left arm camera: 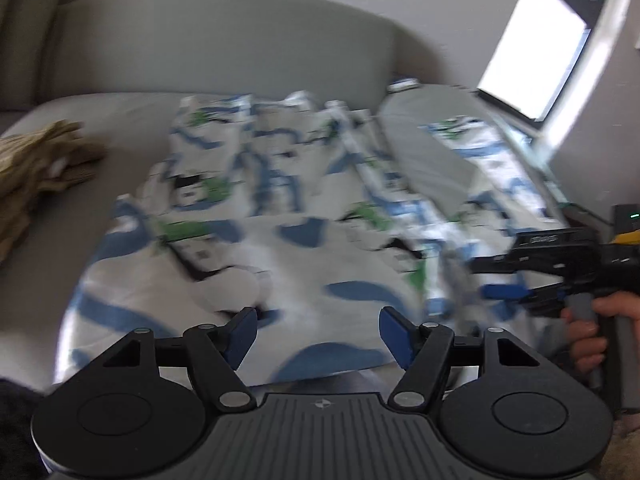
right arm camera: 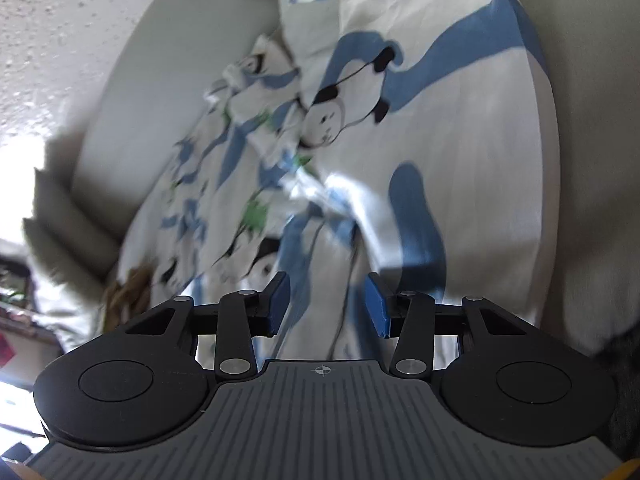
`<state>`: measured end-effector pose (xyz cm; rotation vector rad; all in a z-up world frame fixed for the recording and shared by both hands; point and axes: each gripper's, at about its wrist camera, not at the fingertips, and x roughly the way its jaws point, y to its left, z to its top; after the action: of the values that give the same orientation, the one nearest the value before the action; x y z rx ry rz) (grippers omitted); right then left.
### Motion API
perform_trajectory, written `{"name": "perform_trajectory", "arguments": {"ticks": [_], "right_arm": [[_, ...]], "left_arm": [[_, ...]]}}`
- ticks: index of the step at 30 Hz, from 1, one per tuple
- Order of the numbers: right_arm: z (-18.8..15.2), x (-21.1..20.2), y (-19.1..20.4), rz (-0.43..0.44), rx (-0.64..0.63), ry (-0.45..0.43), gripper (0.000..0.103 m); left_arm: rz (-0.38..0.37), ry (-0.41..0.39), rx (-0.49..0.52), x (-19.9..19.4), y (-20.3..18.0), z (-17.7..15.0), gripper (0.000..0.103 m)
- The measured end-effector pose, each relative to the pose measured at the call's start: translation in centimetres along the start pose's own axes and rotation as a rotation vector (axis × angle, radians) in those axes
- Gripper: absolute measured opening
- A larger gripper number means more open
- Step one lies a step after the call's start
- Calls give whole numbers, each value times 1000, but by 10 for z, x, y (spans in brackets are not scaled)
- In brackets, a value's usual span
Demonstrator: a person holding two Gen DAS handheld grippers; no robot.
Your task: Fold clothes
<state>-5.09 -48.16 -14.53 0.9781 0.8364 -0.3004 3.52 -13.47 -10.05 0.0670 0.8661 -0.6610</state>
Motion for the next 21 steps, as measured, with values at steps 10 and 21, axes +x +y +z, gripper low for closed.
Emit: {"name": "perform_trajectory", "arguments": {"ticks": [10,21], "right_arm": [[1,28,47,-188,-355,-154,0],[24,-22,40,-175,-290,-240,42]], "left_arm": [[179,95,-8,31,33,-13,53],[195,111,17,22,29,-5,51]]}}
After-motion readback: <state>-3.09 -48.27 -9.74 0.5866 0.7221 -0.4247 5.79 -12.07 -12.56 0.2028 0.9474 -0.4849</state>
